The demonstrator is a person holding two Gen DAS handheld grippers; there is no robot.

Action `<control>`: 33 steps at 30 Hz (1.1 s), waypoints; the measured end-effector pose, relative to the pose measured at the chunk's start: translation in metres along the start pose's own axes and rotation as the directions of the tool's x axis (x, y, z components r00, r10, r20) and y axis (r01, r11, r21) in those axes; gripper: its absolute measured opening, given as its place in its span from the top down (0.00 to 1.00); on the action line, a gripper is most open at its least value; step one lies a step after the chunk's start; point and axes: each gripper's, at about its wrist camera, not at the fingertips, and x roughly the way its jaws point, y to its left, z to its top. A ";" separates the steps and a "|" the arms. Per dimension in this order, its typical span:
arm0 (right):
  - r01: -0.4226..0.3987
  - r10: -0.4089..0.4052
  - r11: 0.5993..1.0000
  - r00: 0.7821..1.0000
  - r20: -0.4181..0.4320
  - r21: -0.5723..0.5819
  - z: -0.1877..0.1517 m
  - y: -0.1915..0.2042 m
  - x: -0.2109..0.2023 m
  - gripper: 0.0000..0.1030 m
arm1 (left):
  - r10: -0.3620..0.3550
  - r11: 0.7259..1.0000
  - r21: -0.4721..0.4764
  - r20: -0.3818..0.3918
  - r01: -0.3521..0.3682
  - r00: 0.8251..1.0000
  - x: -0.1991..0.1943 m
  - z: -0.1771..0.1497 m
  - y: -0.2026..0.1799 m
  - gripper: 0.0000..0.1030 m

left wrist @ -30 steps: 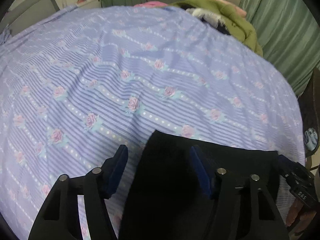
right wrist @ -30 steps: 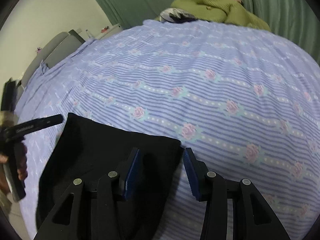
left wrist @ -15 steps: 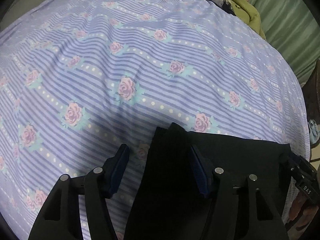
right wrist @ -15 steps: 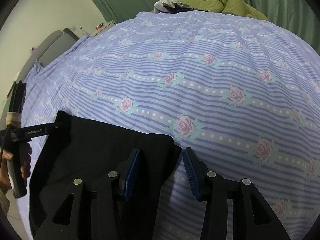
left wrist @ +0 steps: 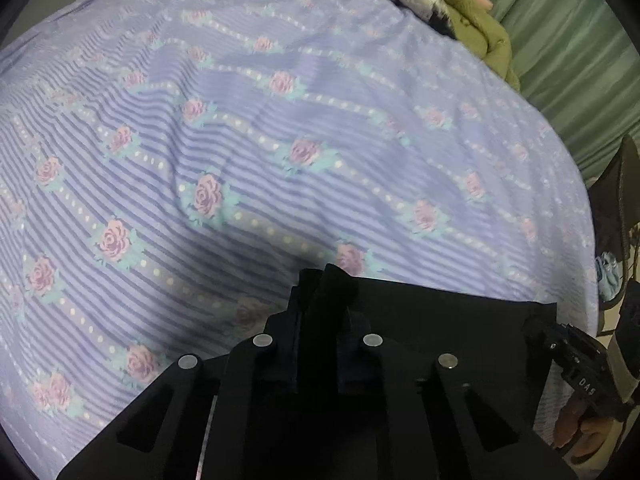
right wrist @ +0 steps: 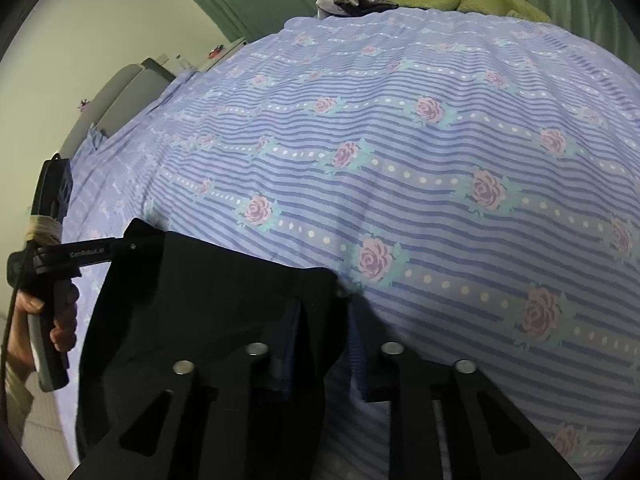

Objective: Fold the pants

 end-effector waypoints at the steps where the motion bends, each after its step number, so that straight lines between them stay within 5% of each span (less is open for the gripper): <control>1: 0.005 -0.005 0.999 1.000 0.005 -0.033 0.002 0.005 -0.007 0.86 | 0.004 1.000 0.008 0.018 -0.004 1.000 -0.008 0.000 -0.004 0.87; 15: -0.055 0.095 0.928 0.991 0.092 -0.368 0.007 0.097 -0.134 0.91 | 0.035 0.998 0.046 0.232 -0.047 0.972 -0.154 -0.037 -0.027 0.88; 27: -0.191 0.199 0.777 0.979 -0.053 -0.599 -0.085 0.204 -0.200 0.91 | 0.141 0.987 -0.119 0.290 -0.111 0.946 -0.266 -0.176 0.019 0.88; 33: -0.264 0.221 0.652 0.963 -0.155 -0.711 -0.156 0.251 -0.213 0.91 | 0.186 0.959 -0.262 0.307 -0.105 0.933 -0.282 -0.265 0.048 0.88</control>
